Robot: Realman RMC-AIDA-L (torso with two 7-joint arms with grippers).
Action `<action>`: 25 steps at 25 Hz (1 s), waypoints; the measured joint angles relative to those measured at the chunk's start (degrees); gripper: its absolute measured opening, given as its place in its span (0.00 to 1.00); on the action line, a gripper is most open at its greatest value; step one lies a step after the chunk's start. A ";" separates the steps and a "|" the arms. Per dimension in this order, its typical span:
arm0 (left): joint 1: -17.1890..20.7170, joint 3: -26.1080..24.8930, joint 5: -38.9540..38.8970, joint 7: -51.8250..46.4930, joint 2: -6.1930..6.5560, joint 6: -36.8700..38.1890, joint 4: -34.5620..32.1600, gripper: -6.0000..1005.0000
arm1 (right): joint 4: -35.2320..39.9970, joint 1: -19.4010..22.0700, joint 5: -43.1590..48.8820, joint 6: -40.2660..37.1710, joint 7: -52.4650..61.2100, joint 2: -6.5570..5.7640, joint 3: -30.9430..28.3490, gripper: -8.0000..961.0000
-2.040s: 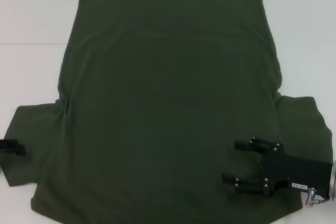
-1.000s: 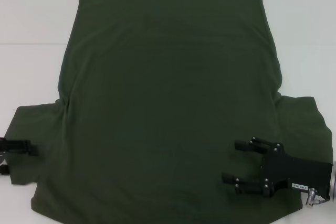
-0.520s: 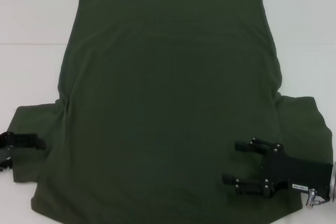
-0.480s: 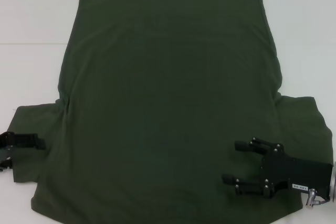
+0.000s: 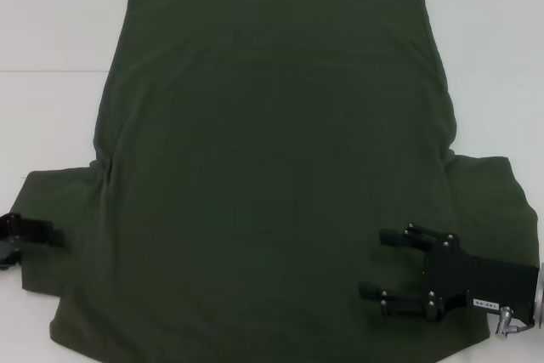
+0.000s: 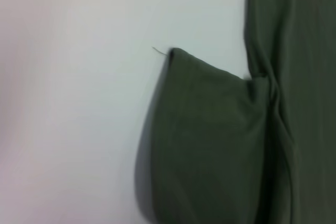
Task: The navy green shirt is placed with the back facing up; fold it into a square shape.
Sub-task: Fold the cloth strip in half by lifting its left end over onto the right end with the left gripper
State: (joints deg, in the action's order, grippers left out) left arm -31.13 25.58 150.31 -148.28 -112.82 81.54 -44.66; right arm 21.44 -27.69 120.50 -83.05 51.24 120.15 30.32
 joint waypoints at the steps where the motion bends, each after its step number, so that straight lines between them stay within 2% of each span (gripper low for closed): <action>1: -0.19 0.01 0.10 0.01 -0.05 0.23 0.08 0.78 | 0.00 0.01 0.00 -0.03 0.00 0.00 0.00 0.95; 5: -0.62 0.17 0.70 -0.05 -0.33 0.39 0.12 0.72 | 0.00 0.01 0.00 -0.07 0.00 0.00 0.00 0.95; 8: -0.58 0.19 0.72 -0.08 -0.33 0.30 0.02 0.48 | 0.00 0.01 0.00 -0.12 0.00 0.00 0.00 0.95; 14: -0.59 0.17 0.78 -0.11 -0.14 0.33 0.20 0.24 | 0.00 0.01 0.00 -0.27 0.00 0.00 0.00 0.95; 20: -0.60 0.17 0.78 0.21 -0.10 0.33 0.24 0.04 | 0.00 0.02 -0.14 -0.38 0.00 0.00 0.00 0.95; 25: -0.43 1.07 0.79 1.18 0.22 0.34 -0.06 0.01 | 0.00 0.01 -0.18 -0.42 0.00 0.00 0.00 0.95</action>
State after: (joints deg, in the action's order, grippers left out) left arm -31.56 26.65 151.10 -147.10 -112.60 81.87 -44.72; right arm 21.44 -27.68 120.32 -83.46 51.24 120.15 30.32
